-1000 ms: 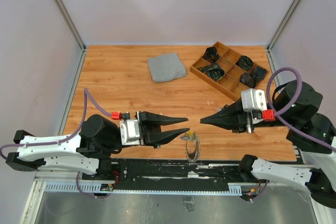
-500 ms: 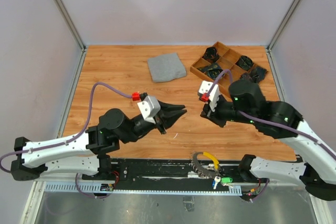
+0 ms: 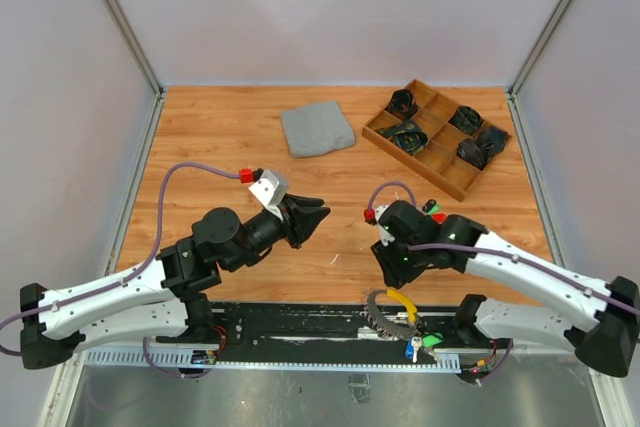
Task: Put the keys on the keyring
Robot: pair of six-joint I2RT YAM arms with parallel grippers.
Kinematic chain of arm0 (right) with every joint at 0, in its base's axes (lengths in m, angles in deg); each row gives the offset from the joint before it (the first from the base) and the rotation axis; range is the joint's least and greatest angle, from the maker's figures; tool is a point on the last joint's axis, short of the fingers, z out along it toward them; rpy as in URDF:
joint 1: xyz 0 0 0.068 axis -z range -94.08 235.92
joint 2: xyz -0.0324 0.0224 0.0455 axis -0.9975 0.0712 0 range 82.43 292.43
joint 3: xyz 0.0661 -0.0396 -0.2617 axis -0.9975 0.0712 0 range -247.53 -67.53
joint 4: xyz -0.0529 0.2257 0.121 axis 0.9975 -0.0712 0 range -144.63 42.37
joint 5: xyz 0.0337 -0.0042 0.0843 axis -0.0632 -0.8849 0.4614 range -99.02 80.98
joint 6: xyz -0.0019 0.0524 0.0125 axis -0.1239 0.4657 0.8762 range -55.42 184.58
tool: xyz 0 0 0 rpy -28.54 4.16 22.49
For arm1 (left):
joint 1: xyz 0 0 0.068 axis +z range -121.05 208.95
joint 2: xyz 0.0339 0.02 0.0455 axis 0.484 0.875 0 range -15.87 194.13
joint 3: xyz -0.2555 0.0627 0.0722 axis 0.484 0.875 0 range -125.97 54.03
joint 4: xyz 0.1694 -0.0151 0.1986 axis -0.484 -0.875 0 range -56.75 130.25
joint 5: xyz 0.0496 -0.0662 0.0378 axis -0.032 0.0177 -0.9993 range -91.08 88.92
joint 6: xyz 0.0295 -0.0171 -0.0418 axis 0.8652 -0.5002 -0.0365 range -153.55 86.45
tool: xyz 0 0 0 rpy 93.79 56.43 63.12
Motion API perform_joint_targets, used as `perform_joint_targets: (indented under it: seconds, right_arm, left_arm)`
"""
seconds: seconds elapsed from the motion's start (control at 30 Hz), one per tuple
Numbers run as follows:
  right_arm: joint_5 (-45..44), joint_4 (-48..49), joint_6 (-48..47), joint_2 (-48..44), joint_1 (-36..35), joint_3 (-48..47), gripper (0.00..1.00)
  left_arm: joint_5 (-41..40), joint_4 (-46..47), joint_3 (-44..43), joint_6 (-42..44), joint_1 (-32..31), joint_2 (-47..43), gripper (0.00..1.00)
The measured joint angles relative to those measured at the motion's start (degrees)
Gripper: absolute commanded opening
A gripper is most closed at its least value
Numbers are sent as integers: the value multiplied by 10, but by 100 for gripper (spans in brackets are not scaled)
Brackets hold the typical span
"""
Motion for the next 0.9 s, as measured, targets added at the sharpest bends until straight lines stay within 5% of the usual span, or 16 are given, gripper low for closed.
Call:
perform_joint_targets:
  seconds: [0.2,0.43,0.9]
  right_arm:
    - [7,108,32,61,-46,71,47]
    - [20,214,-39,134,-52,78,50]
    - [134,231,-127,223,-5,79,50]
  left_arm:
    - [-2,-7,-2,-5,3,-1,30]
    - [-2,-19,-2,-7,3,-7,31]
    - [-2,-28,-11,-7,3,-23,32]
